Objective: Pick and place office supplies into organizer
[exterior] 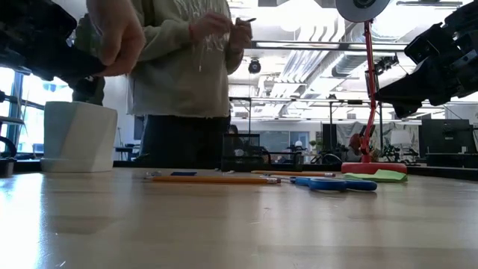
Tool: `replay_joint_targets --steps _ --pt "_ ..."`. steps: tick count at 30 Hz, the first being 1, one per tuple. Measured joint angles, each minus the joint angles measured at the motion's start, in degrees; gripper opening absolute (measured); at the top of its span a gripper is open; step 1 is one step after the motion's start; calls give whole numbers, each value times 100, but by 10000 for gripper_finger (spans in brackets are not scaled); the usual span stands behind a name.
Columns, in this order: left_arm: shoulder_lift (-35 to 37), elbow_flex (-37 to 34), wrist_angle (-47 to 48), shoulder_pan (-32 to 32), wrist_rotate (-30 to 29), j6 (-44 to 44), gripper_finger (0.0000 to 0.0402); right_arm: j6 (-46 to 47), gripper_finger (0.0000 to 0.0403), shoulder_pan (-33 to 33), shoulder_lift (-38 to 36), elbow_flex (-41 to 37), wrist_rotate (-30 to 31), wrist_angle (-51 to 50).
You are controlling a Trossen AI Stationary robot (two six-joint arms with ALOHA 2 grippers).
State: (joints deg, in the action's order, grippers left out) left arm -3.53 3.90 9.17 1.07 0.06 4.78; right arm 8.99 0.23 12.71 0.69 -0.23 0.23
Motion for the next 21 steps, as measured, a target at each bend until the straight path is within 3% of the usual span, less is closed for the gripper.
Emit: replay_joint_targets --steps 21 --pt "0 0 -28 4 -7 0 12 -1 53 0 1 0 0 0"
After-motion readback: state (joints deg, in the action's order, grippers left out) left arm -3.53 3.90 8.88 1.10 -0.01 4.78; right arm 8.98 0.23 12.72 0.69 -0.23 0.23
